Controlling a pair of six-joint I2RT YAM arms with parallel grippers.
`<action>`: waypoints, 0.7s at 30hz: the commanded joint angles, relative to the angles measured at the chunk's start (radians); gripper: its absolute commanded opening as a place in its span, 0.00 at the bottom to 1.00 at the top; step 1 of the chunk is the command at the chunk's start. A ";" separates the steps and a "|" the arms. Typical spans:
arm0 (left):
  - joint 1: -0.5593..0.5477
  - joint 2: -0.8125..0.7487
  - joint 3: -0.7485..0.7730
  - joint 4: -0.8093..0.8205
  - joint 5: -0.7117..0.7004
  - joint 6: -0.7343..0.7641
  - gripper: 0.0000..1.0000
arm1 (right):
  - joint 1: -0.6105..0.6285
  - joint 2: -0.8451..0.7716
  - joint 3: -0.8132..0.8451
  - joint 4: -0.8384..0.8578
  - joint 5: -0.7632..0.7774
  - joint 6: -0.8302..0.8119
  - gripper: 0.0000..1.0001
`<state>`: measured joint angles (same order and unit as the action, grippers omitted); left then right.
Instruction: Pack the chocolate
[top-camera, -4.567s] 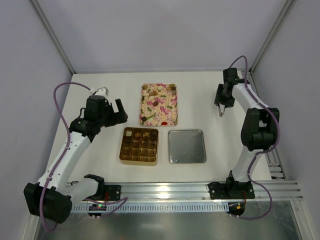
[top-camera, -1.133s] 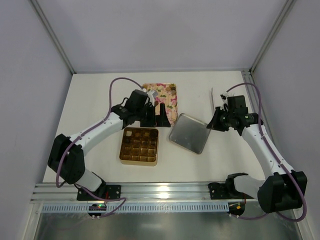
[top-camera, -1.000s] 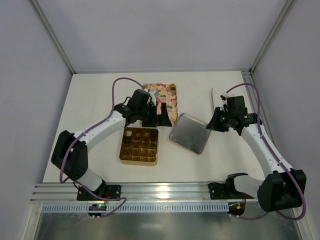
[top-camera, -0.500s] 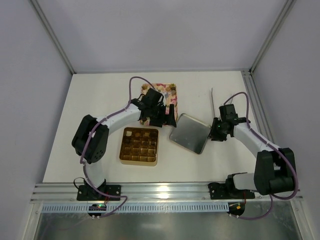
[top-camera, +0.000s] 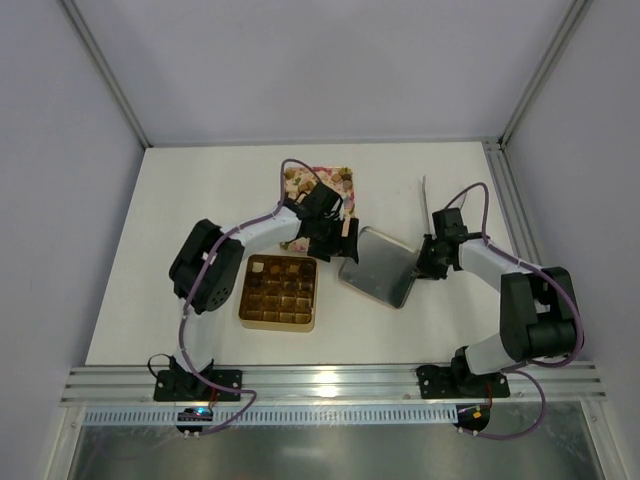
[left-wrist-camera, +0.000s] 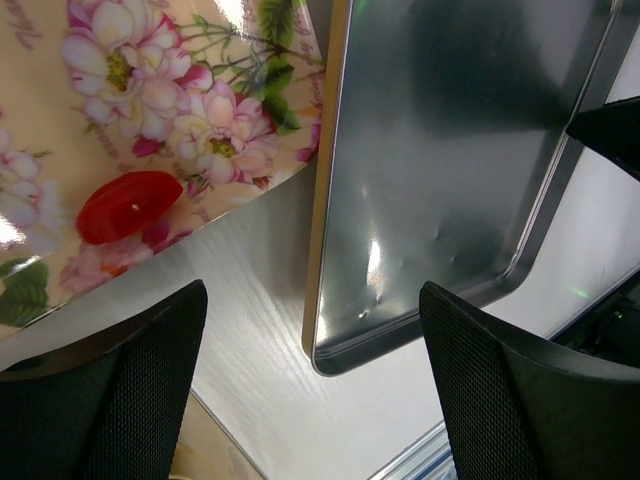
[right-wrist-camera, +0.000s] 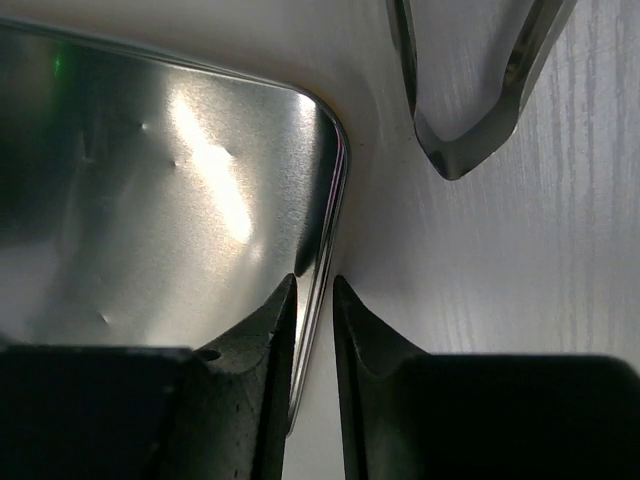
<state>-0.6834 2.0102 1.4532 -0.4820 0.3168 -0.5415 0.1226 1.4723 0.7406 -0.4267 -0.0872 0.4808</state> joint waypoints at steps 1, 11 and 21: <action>-0.010 0.025 0.042 -0.007 -0.001 0.015 0.84 | 0.000 0.025 0.000 0.055 0.006 0.007 0.21; -0.011 0.071 0.049 0.002 0.034 0.003 0.73 | -0.001 0.074 0.003 0.091 -0.092 -0.010 0.04; -0.011 0.002 0.019 0.063 0.122 -0.055 0.46 | -0.008 0.049 0.016 0.103 -0.175 -0.001 0.04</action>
<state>-0.6922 2.0655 1.4754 -0.4641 0.3767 -0.5728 0.1173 1.5280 0.7441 -0.3225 -0.2287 0.4816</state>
